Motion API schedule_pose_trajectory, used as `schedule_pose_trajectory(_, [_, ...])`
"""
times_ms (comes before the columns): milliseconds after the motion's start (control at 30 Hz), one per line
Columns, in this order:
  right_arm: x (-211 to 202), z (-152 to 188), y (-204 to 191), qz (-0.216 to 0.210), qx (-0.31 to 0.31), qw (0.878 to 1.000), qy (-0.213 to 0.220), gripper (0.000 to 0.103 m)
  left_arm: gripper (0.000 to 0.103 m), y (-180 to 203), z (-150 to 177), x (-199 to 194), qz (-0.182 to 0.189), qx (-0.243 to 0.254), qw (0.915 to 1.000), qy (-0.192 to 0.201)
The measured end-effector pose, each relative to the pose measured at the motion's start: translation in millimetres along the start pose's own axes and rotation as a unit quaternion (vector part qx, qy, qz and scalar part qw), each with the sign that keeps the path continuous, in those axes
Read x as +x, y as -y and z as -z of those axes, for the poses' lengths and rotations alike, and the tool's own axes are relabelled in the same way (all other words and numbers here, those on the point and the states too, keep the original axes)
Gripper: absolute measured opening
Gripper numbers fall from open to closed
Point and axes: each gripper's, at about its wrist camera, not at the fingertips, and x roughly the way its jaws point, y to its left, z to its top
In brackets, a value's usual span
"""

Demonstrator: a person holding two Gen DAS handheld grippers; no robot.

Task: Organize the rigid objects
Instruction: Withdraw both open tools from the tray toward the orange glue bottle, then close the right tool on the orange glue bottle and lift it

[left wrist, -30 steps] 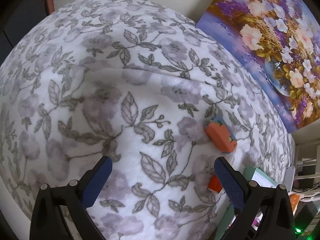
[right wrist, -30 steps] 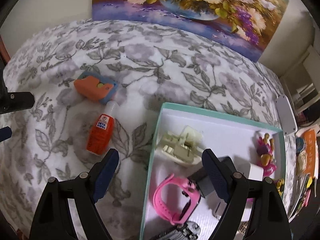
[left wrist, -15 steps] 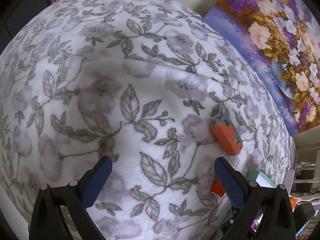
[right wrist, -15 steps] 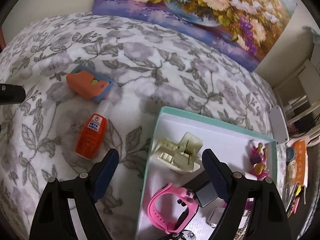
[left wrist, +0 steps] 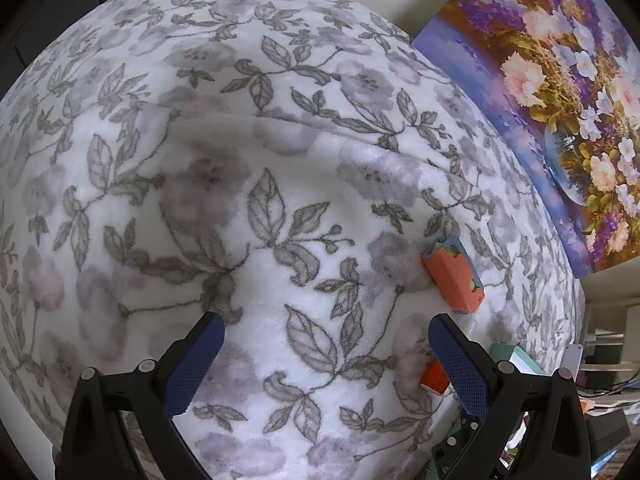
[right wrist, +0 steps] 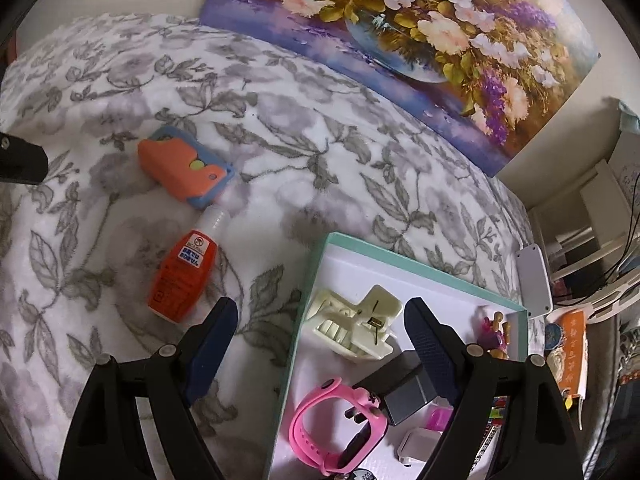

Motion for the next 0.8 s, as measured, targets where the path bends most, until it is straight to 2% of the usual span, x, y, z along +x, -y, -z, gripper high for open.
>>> schedule_pose_trajectory(367, [-1, -3, -27, 0.027, -0.037, 0.999, 0.013, 0.086, 0.103, -3, -1, 1, 0.001, -0.007, 1.0000, -0.004])
schedule_pose_trajectory(633, [-2, -9, -39, 0.021, -0.037, 0.999, 0.021, 0.086, 0.103, -5, -1, 1, 0.002, -0.007, 1.0000, -0.005])
schedule_pose_trajectory(800, [-6, -14, -42, -0.028, -0.021, 0.999, 0.029, 0.086, 0.103, -8, -1, 2, 0.000, -0.011, 0.9999, -0.006])
